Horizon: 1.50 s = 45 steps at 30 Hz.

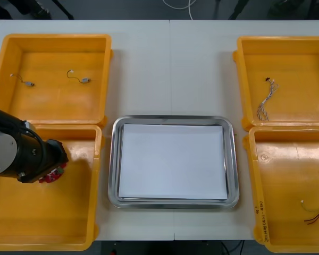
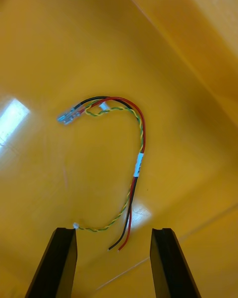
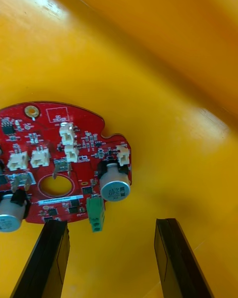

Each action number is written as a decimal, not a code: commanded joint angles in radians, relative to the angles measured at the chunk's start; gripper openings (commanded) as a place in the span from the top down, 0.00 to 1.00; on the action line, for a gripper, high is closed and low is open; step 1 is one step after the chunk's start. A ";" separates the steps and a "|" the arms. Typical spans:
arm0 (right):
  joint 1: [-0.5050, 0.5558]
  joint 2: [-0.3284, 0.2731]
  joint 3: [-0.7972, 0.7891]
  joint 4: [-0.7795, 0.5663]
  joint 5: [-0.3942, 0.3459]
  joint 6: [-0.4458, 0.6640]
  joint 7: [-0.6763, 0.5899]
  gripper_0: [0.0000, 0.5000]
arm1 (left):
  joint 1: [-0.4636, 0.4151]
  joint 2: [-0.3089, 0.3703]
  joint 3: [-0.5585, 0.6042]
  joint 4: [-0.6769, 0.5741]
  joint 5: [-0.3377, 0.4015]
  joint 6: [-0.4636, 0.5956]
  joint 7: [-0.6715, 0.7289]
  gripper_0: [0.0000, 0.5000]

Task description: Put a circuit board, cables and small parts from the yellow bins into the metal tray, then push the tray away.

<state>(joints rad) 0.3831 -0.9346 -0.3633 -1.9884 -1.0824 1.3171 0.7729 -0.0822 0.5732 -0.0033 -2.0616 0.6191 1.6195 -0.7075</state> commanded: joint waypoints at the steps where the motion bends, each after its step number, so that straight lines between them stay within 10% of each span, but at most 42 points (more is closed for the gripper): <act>1: 0.016 0.010 0.029 0.037 0.002 -0.033 -0.024 0.14 | 0.038 -0.015 -0.037 -0.002 -0.027 -0.038 0.002 0.00; 27: -0.124 0.010 0.152 0.227 0.036 -0.101 -0.027 0.14 | 0.048 -0.015 -0.090 0.060 -0.088 -0.110 0.002 0.00; 31: -0.136 0.010 0.165 0.238 0.041 -0.102 -0.029 0.14 | 0.048 -0.015 -0.090 0.058 -0.085 -0.110 0.000 0.99; 45: -0.159 0.019 0.207 0.278 0.059 -0.125 -0.032 0.15 | 0.044 -0.015 -0.069 0.018 -0.082 -0.063 0.000 1.00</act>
<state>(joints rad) 0.2401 -0.9235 -0.1714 -1.7107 -1.0348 1.1998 0.7729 -0.0556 0.5711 -0.0729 -2.0076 0.5394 1.5238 -0.7075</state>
